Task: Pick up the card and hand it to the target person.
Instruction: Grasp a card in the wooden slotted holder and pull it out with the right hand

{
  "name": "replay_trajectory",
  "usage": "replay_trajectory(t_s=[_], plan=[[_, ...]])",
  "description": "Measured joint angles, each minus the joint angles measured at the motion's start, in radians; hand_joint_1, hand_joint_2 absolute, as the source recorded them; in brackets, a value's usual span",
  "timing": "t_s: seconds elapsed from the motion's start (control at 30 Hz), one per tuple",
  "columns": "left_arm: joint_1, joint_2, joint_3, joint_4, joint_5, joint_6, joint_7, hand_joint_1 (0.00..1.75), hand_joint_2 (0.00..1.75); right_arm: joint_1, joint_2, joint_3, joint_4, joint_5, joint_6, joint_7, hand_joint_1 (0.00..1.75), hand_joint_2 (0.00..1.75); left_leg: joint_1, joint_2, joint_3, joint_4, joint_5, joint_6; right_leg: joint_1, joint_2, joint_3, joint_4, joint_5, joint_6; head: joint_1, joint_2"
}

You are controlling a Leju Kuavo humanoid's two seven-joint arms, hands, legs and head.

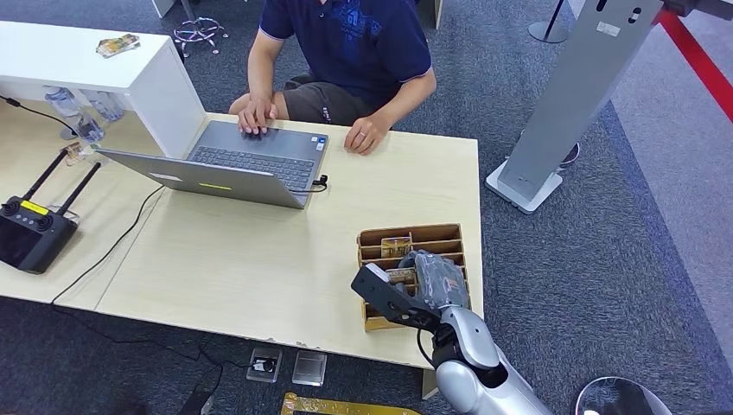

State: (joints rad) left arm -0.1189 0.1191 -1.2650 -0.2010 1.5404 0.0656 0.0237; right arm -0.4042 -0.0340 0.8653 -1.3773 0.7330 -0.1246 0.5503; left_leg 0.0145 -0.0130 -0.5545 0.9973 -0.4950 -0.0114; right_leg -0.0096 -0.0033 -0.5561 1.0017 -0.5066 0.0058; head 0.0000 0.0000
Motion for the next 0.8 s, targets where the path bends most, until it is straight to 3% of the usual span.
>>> replay_trajectory(t_s=[0.53, 0.8], plan=[[0.0, 0.001, 0.0, 0.0, 0.003, 0.0, 0.0, 0.0, 0.0, -0.003, 0.006, 0.0, 0.018, -0.01, -0.009, -0.029, 1.61, 1.75, 0.0, 0.0, 0.0, 0.0, 0.0, 0.0, 0.0, 0.0, 0.0, 0.0, 0.0, 0.0, 0.0, 0.0], [0.001, 0.004, 0.0, 0.0, 0.002, 0.006, 0.006, 0.0, 0.0, -0.005, 0.01, 0.0, 0.029, -0.019, -0.011, -0.031, 1.66, 1.75, 0.0, 0.0, 0.0, 0.0, 0.0, 0.0, 0.0, 0.0, 0.001, 0.0, 0.0, 0.0, 0.0, 0.0]])
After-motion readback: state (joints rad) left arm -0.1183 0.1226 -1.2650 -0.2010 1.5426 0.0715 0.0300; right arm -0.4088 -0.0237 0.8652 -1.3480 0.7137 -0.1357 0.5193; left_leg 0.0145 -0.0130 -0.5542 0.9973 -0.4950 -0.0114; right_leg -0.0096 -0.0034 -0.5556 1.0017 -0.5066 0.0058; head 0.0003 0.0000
